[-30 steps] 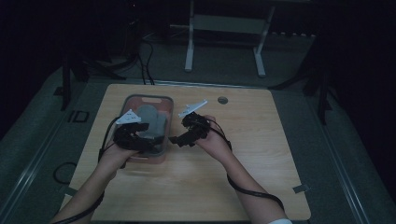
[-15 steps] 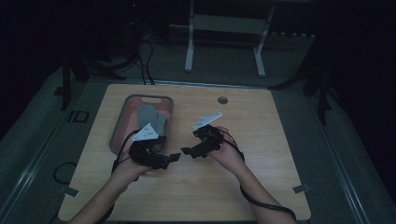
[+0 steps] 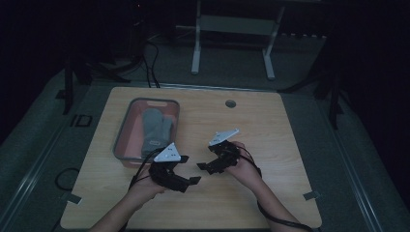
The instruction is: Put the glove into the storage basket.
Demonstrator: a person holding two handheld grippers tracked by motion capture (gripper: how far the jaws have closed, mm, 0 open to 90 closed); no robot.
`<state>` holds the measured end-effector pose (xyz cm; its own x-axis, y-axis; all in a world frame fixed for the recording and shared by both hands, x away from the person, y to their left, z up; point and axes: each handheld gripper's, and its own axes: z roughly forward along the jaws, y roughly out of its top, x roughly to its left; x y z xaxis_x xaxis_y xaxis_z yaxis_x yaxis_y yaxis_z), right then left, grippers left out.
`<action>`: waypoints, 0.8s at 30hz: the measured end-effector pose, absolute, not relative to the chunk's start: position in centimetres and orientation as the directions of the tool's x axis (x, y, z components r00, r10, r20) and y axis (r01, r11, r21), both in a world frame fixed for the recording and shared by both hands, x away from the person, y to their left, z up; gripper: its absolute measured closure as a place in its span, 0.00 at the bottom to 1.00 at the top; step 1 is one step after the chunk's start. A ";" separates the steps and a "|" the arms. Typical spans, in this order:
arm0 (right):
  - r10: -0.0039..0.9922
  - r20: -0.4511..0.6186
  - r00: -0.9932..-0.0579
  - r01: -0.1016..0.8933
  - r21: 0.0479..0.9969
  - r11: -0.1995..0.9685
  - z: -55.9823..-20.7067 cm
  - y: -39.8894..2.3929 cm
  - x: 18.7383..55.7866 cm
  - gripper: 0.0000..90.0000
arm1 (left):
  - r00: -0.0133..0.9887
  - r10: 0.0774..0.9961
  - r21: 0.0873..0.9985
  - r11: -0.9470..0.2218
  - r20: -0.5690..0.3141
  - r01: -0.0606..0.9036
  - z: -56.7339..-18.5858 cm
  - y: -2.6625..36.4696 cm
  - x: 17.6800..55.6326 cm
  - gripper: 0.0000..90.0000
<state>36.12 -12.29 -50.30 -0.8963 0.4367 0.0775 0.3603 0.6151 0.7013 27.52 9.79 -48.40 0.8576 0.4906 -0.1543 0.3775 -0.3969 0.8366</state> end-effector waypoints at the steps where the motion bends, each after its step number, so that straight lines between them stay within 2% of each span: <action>1: 0.433 0.080 -0.898 0.358 0.706 0.612 -50.5 -12.6 36.0 0.17 | 0.860 0.489 0.834 -0.409 -0.143 0.371 -48.6 9.7 27.5 0.16; 6: 0.411 0.059 -0.910 0.329 0.708 0.625 -51.7 -13.6 35.5 0.16 | 0.872 0.464 0.826 -0.423 -0.157 0.374 -49.8 8.9 27.2 0.16; 12: 0.417 0.056 -0.907 0.333 0.700 0.631 -52.9 -14.8 35.1 0.16 | 0.877 0.449 0.814 -0.437 -0.170 0.382 -51.2 8.0 27.1 0.16; 18: 0.414 0.058 -0.908 0.329 0.710 0.623 -54.3 -16.1 34.4 0.16 | 0.894 0.424 0.802 -0.478 -0.145 0.357 -52.6 7.2 26.8 0.16; 24: 0.432 0.047 -0.901 0.340 0.696 0.632 -55.3 -17.3 34.0 0.16 | 0.890 0.421 0.798 -0.470 -0.173 0.377 -53.4 6.8 26.6 0.16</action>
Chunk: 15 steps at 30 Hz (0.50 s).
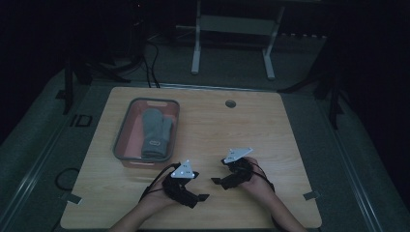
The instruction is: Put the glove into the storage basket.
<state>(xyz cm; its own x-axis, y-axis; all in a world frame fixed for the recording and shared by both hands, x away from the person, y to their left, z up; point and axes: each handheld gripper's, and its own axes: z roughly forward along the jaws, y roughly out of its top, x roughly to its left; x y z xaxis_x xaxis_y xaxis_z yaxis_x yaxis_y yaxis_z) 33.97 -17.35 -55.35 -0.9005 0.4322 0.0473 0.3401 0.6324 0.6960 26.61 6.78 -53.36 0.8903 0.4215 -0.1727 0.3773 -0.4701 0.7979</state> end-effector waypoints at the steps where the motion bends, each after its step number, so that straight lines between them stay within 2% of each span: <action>1: 0.435 0.049 -0.899 0.343 0.698 0.629 -55.4 -17.6 33.9 0.16 | 0.891 0.422 0.798 -0.472 -0.170 0.376 -53.4 6.7 26.6 0.16; 15: 0.491 0.010 -0.871 0.354 0.706 0.614 -56.1 -20.2 32.9 0.16 | 0.895 0.417 0.795 -0.484 -0.158 0.365 -54.3 5.4 26.1 0.16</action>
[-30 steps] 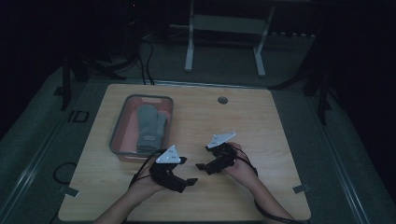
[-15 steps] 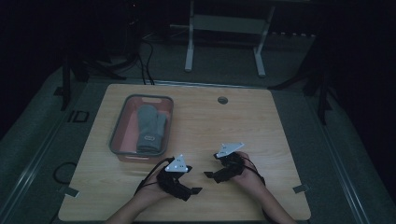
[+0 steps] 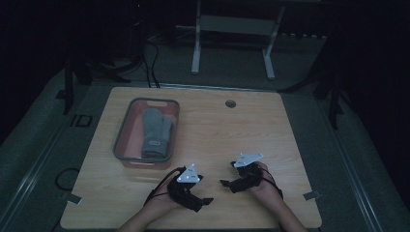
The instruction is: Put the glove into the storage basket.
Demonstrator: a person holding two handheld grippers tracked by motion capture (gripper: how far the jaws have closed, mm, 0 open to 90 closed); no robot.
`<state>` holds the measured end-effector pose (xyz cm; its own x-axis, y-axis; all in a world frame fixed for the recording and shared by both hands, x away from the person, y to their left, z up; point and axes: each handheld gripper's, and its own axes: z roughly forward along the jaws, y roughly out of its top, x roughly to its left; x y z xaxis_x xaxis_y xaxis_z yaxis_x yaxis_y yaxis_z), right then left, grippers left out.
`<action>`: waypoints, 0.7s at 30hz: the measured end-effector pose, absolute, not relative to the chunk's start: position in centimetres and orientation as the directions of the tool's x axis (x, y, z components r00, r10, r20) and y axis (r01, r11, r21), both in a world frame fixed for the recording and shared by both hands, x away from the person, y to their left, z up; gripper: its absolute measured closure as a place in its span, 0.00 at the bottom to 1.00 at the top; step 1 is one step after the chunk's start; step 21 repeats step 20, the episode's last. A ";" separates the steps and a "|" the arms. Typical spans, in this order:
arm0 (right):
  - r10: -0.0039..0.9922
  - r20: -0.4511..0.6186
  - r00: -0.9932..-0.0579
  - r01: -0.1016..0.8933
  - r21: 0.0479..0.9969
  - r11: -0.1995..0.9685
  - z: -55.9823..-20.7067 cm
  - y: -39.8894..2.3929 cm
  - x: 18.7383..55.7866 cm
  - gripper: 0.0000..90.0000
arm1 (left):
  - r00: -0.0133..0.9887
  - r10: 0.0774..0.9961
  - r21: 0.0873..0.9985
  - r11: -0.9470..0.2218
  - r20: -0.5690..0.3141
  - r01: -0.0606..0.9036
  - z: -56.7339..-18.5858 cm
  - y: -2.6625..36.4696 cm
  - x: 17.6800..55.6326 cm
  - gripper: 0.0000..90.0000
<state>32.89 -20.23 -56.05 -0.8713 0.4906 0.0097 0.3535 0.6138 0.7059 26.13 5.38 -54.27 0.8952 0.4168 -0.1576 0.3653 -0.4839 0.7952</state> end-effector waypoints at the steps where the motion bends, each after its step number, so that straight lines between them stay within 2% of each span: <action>1: 0.493 0.012 -0.870 0.356 0.707 0.611 -56.1 -20.4 32.8 0.16 | 0.895 0.420 0.797 -0.483 -0.154 0.364 -54.3 5.3 26.1 0.16; 12: 0.536 -0.007 -0.844 0.372 0.712 0.595 -56.5 -22.6 32.4 0.16 | 0.893 0.419 0.799 -0.473 -0.165 0.370 -55.1 5.3 26.0 0.16; 21: 0.526 -0.030 -0.850 0.350 0.715 0.605 -56.5 -22.6 32.4 0.16 | 0.892 0.420 0.809 -0.459 -0.167 0.368 -55.1 5.4 25.9 0.16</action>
